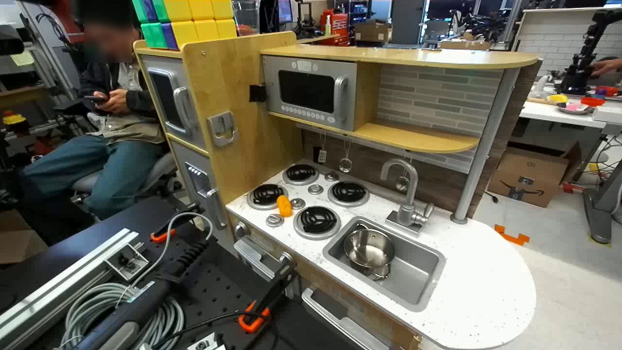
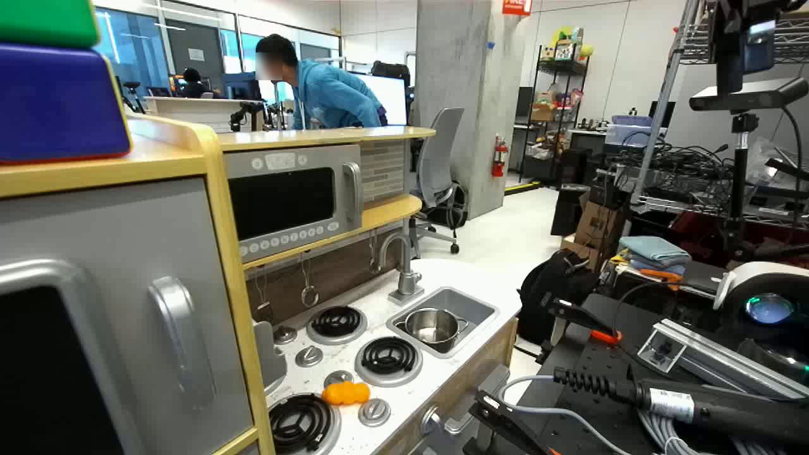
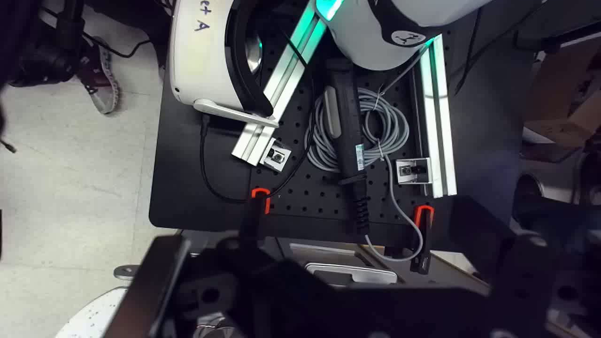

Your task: Put the plastic bread on the stove inside the silver pot in the sink

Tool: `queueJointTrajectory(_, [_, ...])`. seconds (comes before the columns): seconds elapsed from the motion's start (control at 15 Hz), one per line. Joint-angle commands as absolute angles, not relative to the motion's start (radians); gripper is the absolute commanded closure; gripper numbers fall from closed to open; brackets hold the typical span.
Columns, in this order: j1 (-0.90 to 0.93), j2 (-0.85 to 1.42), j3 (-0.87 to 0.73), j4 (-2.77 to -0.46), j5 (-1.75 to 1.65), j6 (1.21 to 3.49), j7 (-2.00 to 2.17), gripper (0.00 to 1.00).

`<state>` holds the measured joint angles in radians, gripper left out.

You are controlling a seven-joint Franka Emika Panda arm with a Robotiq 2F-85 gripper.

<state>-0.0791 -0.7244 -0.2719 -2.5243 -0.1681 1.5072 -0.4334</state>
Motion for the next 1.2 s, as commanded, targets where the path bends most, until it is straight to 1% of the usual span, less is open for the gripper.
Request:
queueJointTrajectory(0.0, [-0.078,-0.724,-0.272,-2.522,-0.168,1.504,-0.433,0.0])
queueJointTrajectory(0.13, [-0.064,-0.713,-0.249,-2.547,-0.142,1.559,-0.39,0.0])
queueJointTrajectory(0.27, [-0.031,-0.639,-0.221,-2.559,-0.098,1.622,-0.351,0.0])
queueJointTrajectory(0.4, [0.002,-0.543,-0.187,-2.584,-0.007,1.744,-0.282,0.0])
queueJointTrajectory(0.53, [0.014,-0.447,-0.138,-2.608,0.038,1.914,-0.208,0.0])
queueJointTrajectory(0.73, [0.009,-0.289,-0.034,-2.622,-0.025,2.187,-0.047,0.0])
queueJointTrajectory(0.93, [0.001,-0.074,0.049,-2.6,-0.122,2.453,0.131,0.0])
queueJointTrajectory(1.13, [0.008,0.12,0.081,-2.538,-0.314,2.598,0.363,0.0])
